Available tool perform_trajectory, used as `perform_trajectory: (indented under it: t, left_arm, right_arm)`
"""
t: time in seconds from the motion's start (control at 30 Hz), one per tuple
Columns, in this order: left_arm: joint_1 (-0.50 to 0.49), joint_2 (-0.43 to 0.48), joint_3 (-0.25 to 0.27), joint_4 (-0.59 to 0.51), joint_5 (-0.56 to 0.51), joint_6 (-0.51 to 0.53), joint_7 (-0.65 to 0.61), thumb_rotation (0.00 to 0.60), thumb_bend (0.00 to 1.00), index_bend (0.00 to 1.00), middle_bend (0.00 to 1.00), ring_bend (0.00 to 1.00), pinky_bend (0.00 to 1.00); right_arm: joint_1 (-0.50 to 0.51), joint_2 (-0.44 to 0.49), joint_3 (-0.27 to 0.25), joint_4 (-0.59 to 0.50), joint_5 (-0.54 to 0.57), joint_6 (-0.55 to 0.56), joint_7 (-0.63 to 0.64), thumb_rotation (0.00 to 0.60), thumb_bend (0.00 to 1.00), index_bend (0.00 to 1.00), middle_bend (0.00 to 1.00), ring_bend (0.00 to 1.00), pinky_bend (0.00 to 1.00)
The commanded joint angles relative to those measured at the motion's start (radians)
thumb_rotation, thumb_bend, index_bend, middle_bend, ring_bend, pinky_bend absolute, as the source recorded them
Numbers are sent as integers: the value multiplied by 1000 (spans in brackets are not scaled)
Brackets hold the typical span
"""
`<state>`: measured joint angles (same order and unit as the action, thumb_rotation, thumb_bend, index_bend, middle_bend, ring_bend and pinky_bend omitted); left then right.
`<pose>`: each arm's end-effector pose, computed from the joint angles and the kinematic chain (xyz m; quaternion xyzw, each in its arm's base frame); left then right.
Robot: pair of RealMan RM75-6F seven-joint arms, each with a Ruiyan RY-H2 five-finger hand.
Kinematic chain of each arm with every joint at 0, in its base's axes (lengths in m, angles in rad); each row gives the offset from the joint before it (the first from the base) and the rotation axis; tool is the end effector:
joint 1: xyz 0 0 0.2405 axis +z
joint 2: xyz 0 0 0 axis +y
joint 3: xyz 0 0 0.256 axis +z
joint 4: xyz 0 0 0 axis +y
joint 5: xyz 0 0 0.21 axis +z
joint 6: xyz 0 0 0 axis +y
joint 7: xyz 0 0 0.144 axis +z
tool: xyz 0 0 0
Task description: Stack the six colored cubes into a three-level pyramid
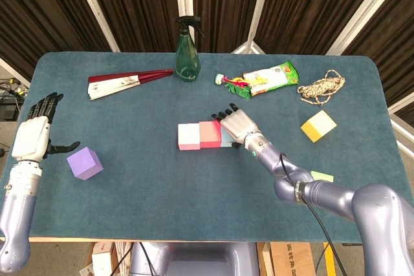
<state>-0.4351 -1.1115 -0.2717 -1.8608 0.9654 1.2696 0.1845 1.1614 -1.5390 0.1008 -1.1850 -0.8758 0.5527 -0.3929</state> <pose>-0.2247 0.3029 0.1540 -0.5290 -0.4679 -0.4300 0.5624 -0.0933 -0.4334 -0.0284 0.8466 -0.2866 0.2306 0.3847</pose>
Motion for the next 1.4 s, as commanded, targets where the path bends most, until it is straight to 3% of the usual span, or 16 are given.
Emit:
perform_trajectory:
  t: [0.03,0.17,0.33,0.77,1.17,1.4]
  left_arm:
    - [0,0,0,-1,1,1,0,600,108,0,4,0,0]
    - [1,1,0,-2,0,1,-1,600,108,0,4,0,0]
    - [3,4,-1,-2,-2,-1,-6,600,107,0,4,0,0]
    - [7,9,0,-6,3,-3,-17,600,108,0,4,0,0]
    - [3,-23,12,22,6,-2,-3,600,108,0,4,0,0]
    - [-5,-56,19,45,9,1,19,600,108,0,3,0,0]
  right_arm:
    - [0,2,-3,-5,6,5,-5,600,256,0,86,74,0]
    - [-1,18,-8,-39,35,17,-16,600,256,0,6,3,0]
    - [-11,51,-15,-117,94,68,-43,600,256,0,0,0,0]
    - [-110,151,-23,-392,194,383,-127,600,257,0,0,0,0]
    - [-354,241,-81,-558,78,701,-25,600,256,0,0,0,0]
    - [-493,282,-127,-574,-27,798,72,600,256,0,0,0,0]
